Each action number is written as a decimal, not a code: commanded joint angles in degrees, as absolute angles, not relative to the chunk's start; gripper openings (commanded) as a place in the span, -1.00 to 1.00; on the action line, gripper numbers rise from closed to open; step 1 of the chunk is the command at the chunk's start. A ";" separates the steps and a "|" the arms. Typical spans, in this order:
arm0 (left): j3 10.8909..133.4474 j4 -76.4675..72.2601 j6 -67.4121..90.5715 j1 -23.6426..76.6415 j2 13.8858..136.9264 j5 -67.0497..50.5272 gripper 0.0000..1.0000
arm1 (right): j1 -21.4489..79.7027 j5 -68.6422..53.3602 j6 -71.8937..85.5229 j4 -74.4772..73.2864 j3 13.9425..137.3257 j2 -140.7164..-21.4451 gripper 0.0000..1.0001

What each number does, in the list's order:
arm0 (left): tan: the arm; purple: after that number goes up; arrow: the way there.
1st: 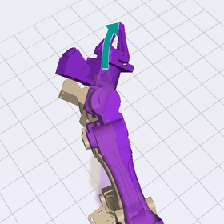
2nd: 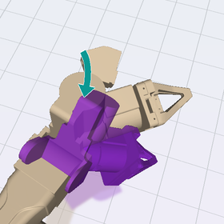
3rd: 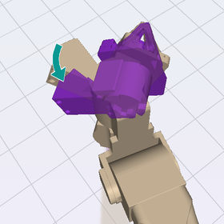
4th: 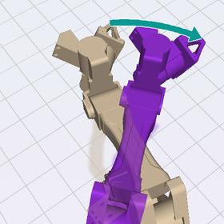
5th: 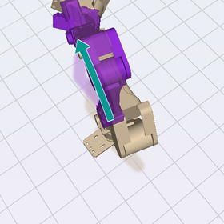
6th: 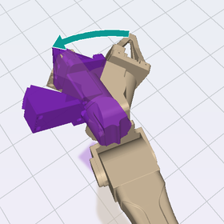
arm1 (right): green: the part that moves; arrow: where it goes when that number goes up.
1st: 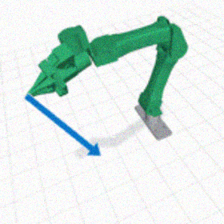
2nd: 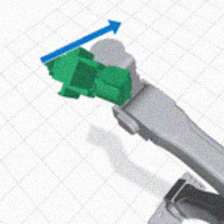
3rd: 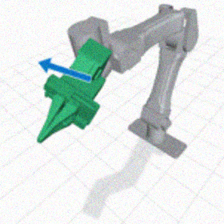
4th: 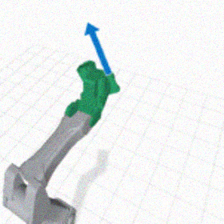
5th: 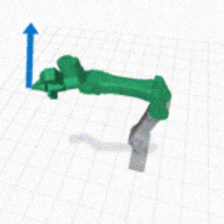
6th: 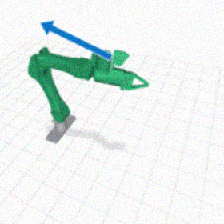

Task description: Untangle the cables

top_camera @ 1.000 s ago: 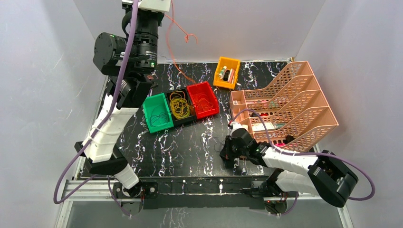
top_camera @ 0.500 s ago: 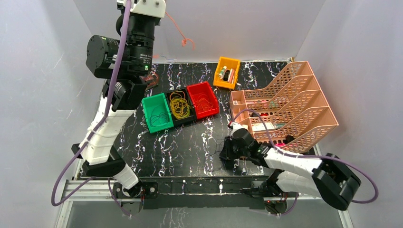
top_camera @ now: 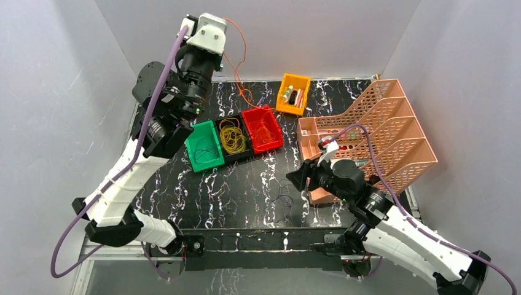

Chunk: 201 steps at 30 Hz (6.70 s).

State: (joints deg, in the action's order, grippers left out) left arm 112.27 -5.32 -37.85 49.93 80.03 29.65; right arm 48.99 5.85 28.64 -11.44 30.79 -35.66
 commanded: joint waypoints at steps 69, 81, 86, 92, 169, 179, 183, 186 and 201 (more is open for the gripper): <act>93.26 2.16 -19.98 49.64 61.47 13.98 -1.00 | 49.13 -2.87 25.85 -3.03 57.89 -55.32 -1.00; 93.60 1.64 -21.35 49.63 60.77 16.56 -1.00 | 49.04 4.84 28.99 -6.25 48.23 -53.65 -1.00; 93.51 1.76 -21.65 49.63 60.10 17.37 -1.00 | 48.99 5.21 29.14 -6.94 47.16 -54.55 -1.00; 93.05 2.33 -21.96 49.61 60.17 18.38 -1.00 | 49.03 4.93 28.38 -6.20 46.40 -53.53 -0.94; 88.19 -2.45 -20.53 29.33 91.70 10.32 -1.00 | 49.02 10.55 25.74 -8.69 37.96 -35.87 0.36; 83.17 -1.91 -21.01 28.78 86.82 11.30 -1.00 | 49.02 8.74 26.04 -6.46 37.85 -38.40 0.36; 82.78 -1.51 -19.90 28.83 87.74 9.67 -1.00 | 49.04 8.46 26.02 -6.54 37.88 -38.72 0.36; 82.90 -1.81 -18.40 28.83 89.19 7.72 -1.00 | 49.04 9.00 26.25 -7.12 37.67 -38.06 0.36; 90.08 0.44 -11.26 28.83 102.25 -0.32 -1.00 | 49.04 15.21 28.30 -11.47 36.74 -32.57 0.36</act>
